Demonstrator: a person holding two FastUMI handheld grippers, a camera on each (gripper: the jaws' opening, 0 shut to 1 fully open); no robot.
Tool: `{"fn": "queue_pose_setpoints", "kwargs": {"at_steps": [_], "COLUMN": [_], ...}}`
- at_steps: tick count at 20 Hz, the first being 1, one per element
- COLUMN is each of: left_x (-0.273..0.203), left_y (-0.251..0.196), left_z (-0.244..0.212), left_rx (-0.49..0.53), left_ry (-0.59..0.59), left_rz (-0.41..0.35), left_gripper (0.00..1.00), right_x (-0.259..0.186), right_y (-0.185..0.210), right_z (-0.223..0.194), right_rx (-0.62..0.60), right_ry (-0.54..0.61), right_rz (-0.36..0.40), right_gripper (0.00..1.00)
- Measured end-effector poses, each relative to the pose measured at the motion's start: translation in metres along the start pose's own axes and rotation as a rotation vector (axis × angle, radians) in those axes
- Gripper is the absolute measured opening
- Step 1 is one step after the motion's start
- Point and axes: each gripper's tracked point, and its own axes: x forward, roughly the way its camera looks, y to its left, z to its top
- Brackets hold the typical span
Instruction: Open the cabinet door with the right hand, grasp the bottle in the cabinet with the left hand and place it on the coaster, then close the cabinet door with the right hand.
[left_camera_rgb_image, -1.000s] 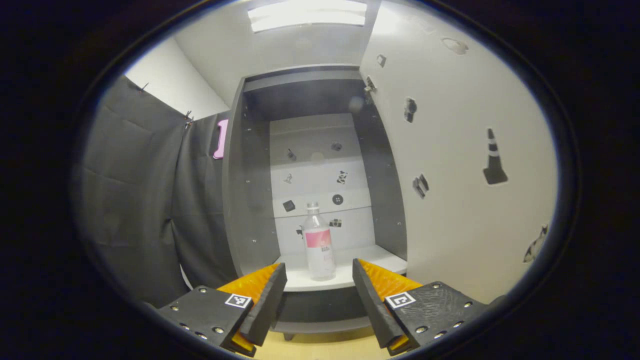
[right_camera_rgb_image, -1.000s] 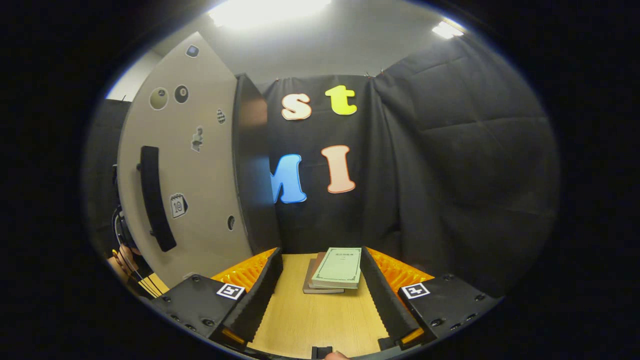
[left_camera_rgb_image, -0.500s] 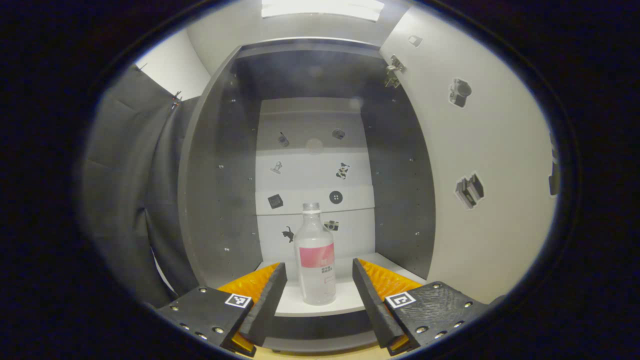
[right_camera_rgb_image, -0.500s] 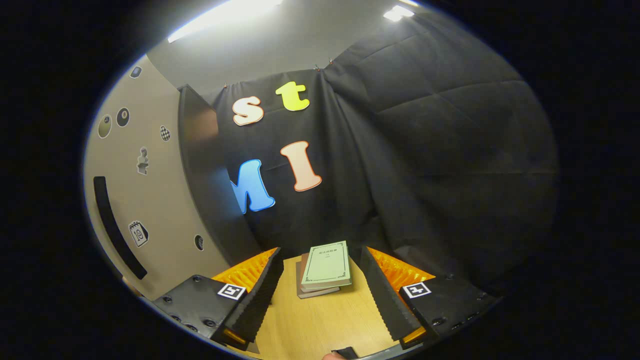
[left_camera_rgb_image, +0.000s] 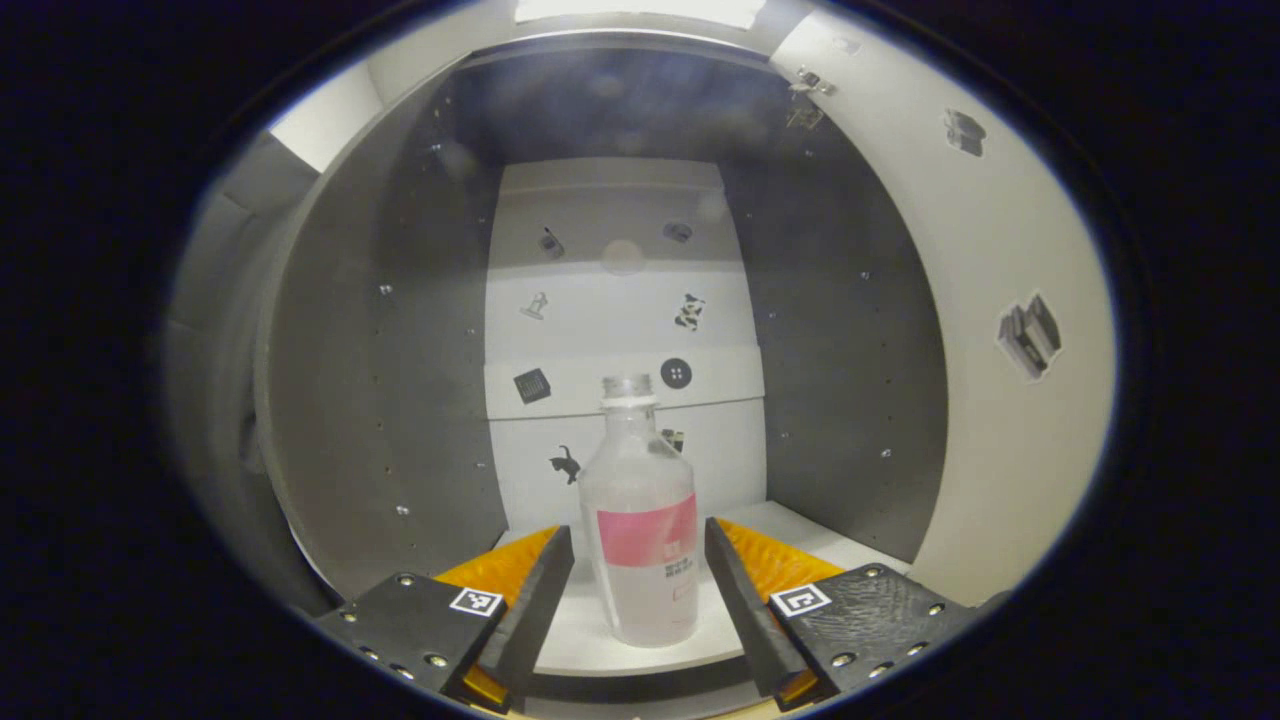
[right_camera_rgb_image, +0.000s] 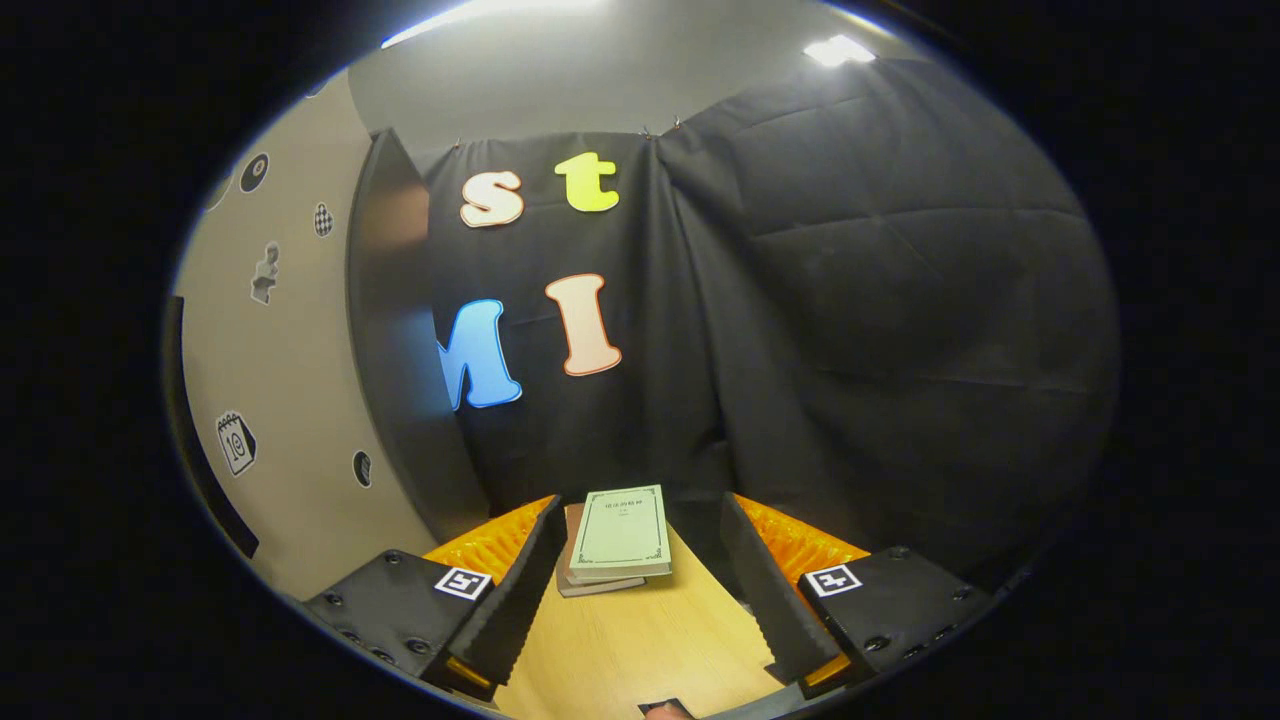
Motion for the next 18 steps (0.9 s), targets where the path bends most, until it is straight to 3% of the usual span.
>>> {"fn": "queue_pose_setpoints", "kwargs": {"at_steps": [4, 6, 9, 18], "left_x": [0.012, 0.011, 0.002, -0.086], "left_y": [-0.003, -0.001, 0.007, 0.069], "left_z": [-0.017, -0.016, -0.011, 0.011], "left_rx": [-0.044, -0.058, -0.076, -0.093], "left_ry": [0.056, 0.05, 0.042, -0.052], "left_rz": [-0.027, -0.03, -0.012, 0.111], "left_gripper": [0.82, 0.74, 0.73, 0.72], "right_x": [0.007, 0.01, 0.016, 0.025], "right_y": [0.005, 0.008, 0.012, 0.038], "right_z": [-0.004, -0.003, -0.004, -0.012], "right_rx": [-0.036, -0.043, -0.048, -0.059], "right_ry": [0.017, 0.018, 0.016, 0.025], "right_rz": [-0.006, 0.003, 0.024, 0.153], "right_gripper": [0.98, 0.98, 0.98, 0.98]}}
